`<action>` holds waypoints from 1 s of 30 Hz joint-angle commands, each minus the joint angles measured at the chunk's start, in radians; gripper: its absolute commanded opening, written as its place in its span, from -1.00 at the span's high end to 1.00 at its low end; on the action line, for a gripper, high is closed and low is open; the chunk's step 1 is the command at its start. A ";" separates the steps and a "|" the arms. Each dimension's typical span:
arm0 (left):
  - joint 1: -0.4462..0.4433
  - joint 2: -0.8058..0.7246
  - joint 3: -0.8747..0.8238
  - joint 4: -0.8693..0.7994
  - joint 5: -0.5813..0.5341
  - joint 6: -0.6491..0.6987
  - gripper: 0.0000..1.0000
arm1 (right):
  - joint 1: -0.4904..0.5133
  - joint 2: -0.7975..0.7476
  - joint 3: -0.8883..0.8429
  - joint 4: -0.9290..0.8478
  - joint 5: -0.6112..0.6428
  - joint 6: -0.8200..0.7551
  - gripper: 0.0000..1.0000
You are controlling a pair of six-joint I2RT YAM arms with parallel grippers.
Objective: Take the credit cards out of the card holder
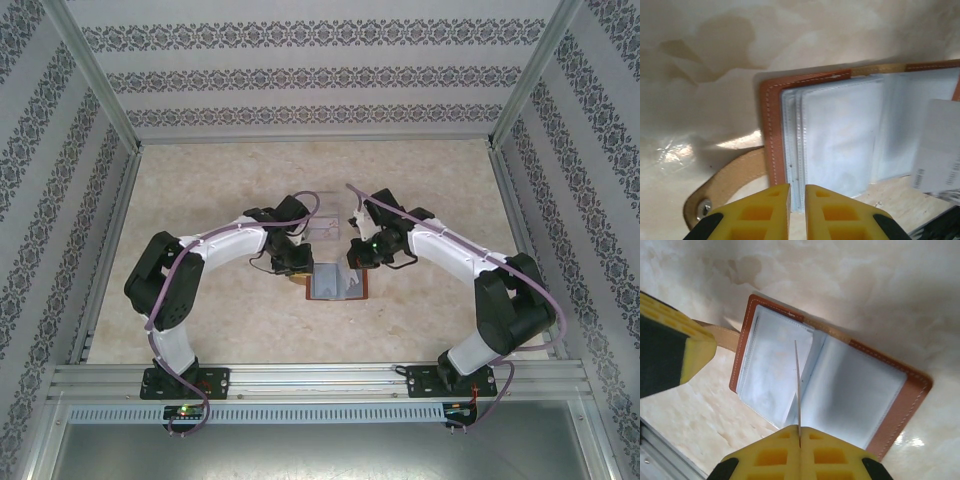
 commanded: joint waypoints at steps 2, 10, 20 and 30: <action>0.017 -0.040 -0.035 0.031 -0.018 -0.018 0.70 | 0.016 -0.005 0.053 -0.110 0.056 -0.237 0.97; 0.043 -0.078 -0.096 0.061 -0.017 -0.031 0.71 | 0.053 0.014 0.178 -0.234 0.120 -0.545 0.95; 0.073 -0.119 -0.162 0.086 -0.011 -0.044 0.71 | 0.095 0.152 0.371 -0.361 0.210 -0.794 0.94; 0.099 -0.167 -0.221 0.091 -0.014 -0.055 0.70 | 0.099 0.337 0.608 -0.475 0.261 -0.943 0.97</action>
